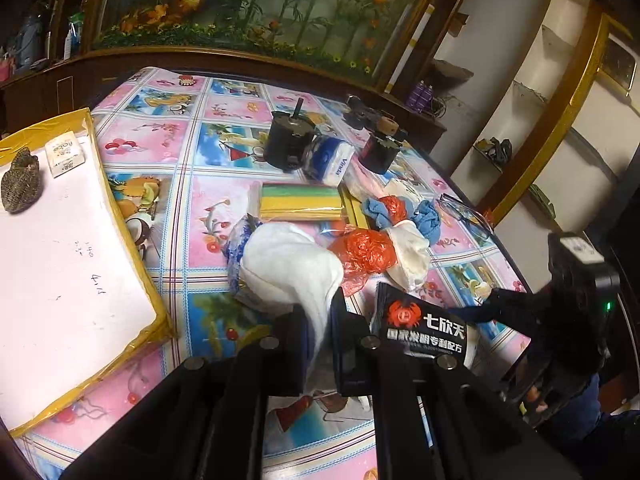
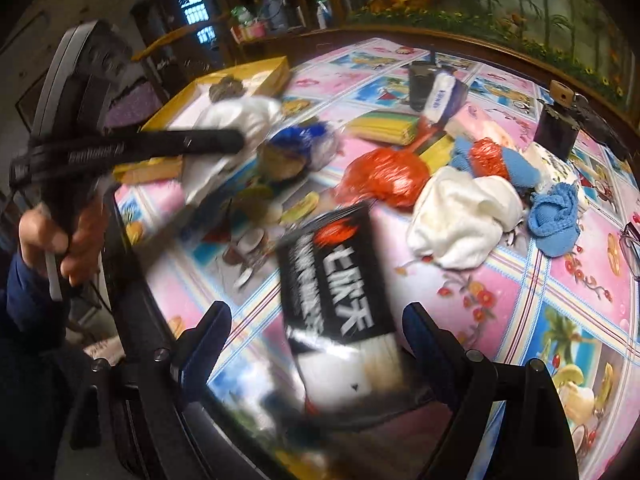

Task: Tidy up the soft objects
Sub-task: 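Grasp the white cloth with the left tool while the right tool grasps the black snack bag, then carry the white cloth and black snack bag over the tray with both tools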

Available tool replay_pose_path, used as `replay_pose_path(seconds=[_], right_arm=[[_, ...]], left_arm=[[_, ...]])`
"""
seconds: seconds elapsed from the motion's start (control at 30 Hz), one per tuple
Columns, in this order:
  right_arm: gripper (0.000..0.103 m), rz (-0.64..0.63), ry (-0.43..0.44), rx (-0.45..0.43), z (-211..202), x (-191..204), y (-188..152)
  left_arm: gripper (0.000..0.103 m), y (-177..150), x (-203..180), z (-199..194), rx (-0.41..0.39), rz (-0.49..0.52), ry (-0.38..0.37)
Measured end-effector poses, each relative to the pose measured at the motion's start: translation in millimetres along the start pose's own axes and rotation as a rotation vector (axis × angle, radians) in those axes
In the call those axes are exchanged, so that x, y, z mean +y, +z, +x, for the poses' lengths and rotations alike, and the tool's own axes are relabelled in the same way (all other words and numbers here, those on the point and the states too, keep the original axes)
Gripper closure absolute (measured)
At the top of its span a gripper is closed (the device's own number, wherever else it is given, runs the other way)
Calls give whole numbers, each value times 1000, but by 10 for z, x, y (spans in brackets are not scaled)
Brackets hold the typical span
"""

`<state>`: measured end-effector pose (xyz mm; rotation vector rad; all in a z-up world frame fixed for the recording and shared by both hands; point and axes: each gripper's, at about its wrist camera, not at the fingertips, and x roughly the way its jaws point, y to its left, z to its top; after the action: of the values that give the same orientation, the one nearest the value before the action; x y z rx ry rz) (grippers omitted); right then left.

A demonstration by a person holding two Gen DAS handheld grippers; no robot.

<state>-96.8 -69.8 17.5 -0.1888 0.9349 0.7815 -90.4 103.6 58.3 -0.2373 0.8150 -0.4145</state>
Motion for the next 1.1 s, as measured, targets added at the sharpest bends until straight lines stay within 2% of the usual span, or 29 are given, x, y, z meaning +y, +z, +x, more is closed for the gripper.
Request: replay_pose_path(seconds=[0.07,0.1,0.13,0.17,0.3,0.5,0.6,0.83,1.1], right_arm=[[15,-19,-35,3,28,48,-27],[23,-19,-55,1,41,45,-39],[53,-8,-60,16,64,29,-43],[57,19,-47,45,100,-14,-45],[59,48,-71,16,34,-32,-35],[60,91,-54,-82,-188,-1,94],[60,111,-35,-100,-199,20,182],[60,143,5,-92,-82,84,348],[59,131,75,-74,64,302,627]], left_arm=[[94,-6,5,-7,-5,-2,-3],[94,-10,7,-4,-4,-1,-4],[94,-8,11,-9,-3,-2,-3],[94,-3,10,-9,-3,-1,-2],[94,-20,3,-57,-14,4,-2],[94,-2,33,-162,-44,-4,1],[94,18,60,-229,-61,-10,5],[94,60,228,-372,-93,-39,27],[94,73,573,-643,-148,-91,85]])
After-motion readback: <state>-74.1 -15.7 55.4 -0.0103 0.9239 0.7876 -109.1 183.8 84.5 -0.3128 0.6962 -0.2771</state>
